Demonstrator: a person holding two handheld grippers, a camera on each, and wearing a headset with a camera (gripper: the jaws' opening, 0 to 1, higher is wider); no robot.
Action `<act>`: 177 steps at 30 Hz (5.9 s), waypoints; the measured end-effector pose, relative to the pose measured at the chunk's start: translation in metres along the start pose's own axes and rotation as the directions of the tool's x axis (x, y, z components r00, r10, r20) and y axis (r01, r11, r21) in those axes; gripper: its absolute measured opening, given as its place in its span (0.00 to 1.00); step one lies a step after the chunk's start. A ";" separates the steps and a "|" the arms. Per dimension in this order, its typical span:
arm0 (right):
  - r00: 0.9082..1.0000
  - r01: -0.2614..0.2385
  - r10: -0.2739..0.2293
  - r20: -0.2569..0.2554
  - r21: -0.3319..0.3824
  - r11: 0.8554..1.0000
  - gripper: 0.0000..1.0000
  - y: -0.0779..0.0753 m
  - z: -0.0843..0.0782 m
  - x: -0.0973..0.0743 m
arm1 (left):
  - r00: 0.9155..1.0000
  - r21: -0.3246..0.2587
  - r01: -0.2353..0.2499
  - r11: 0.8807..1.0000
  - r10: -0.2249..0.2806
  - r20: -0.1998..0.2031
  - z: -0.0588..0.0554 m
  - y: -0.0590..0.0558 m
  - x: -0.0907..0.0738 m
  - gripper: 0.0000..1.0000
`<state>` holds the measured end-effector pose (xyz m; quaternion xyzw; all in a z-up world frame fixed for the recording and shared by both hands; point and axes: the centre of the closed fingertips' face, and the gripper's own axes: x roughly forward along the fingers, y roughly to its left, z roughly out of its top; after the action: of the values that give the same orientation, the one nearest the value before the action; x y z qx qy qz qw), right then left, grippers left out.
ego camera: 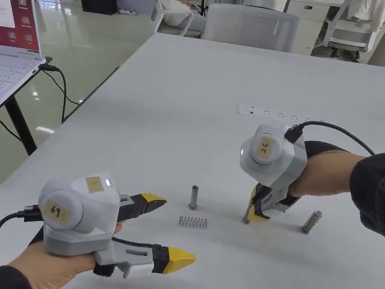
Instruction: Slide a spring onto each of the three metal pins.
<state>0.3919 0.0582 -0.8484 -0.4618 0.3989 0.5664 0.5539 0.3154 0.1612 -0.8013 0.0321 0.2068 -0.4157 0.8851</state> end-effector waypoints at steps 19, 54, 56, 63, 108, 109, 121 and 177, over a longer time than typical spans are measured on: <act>1.000 -0.008 0.008 -0.013 0.008 1.000 0.14 0.001 -0.005 0.006 | 1.000 -0.004 -0.004 1.000 0.004 -0.001 0.000 0.002 0.000 0.66; 0.999 0.002 -0.002 0.038 0.003 1.000 0.27 -0.001 0.009 -0.003 | 1.000 0.000 -0.007 1.000 0.007 0.002 0.001 0.002 0.000 0.66; 0.999 0.004 -0.004 0.040 -0.003 1.000 0.27 0.000 0.011 -0.004 | 1.000 0.000 -0.008 1.000 0.008 0.003 0.001 0.002 -0.001 0.66; 0.998 0.006 -0.005 0.063 -0.025 1.000 0.27 0.002 0.025 -0.008 | 1.000 0.003 -0.008 1.000 0.008 0.002 0.001 0.002 -0.001 0.66; 0.988 -0.035 0.048 0.145 -0.087 0.996 0.20 0.029 0.077 0.020 | 1.000 -0.002 -0.017 1.000 0.017 -0.007 -0.002 0.004 -0.004 0.65; 0.989 -0.035 0.047 0.143 -0.089 0.995 0.20 0.029 0.077 0.021 | 1.000 -0.003 -0.018 1.000 0.018 -0.007 -0.002 0.004 -0.004 0.65; 0.989 -0.039 0.050 0.137 -0.084 0.996 0.18 0.030 0.079 0.032 | 1.000 -0.006 -0.020 1.000 0.020 -0.011 -0.004 0.003 -0.005 0.65; 0.992 -0.023 0.034 0.121 -0.089 0.996 0.13 0.045 0.062 -0.004 | 0.999 0.041 0.035 0.999 -0.034 -0.028 0.003 -0.008 0.005 0.57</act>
<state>0.3416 0.1136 -0.8314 -0.4440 0.3457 0.6185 0.5486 0.3136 0.1519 -0.7998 0.0528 0.2109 -0.4346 0.8740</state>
